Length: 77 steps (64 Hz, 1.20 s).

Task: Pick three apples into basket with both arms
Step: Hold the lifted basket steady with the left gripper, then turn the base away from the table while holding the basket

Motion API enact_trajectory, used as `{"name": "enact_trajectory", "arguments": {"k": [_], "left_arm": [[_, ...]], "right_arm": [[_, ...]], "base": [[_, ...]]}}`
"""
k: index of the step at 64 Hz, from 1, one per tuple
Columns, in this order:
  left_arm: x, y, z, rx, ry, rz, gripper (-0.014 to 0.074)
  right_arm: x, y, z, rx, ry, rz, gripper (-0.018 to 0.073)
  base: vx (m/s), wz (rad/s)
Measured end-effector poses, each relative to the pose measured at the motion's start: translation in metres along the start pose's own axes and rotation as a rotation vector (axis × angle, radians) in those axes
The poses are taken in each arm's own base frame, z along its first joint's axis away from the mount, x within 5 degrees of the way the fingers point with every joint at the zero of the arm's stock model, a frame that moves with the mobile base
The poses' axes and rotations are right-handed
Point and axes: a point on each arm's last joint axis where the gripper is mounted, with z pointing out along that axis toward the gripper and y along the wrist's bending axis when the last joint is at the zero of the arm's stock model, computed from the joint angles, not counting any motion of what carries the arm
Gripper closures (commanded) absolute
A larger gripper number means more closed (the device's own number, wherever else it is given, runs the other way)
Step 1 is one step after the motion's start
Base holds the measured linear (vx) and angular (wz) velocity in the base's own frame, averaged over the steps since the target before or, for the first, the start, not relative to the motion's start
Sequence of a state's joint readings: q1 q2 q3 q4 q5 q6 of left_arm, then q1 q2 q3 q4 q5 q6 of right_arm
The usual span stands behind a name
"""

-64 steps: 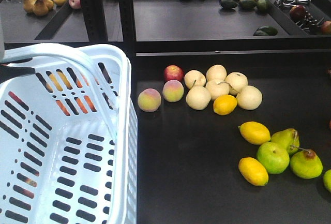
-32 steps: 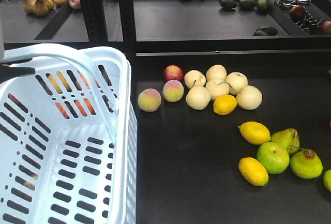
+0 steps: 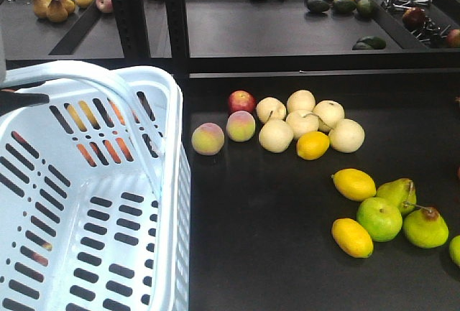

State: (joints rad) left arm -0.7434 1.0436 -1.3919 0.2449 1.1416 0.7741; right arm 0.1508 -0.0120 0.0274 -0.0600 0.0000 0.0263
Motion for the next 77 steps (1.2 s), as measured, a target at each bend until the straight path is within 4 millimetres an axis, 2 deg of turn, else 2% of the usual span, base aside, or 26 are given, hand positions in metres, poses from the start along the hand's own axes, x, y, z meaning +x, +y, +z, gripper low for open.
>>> {"name": "enact_trajectory", "arguments": {"k": [38,77], "left_arm": [[-0.0001,-0.0001,0.0000,0.001,-0.001,0.000,0.0603],[0.0000,0.0000,0.0000,0.000,0.000,0.000,0.0603]], "right_arm": [[0.0000,0.0000,0.0000,0.000,0.000,0.000,0.0568],[0.0000,0.0000,0.0000,0.000,0.000,0.000,0.0568]], "base": [[-0.02,0.11],[-0.05,0.44]]}}
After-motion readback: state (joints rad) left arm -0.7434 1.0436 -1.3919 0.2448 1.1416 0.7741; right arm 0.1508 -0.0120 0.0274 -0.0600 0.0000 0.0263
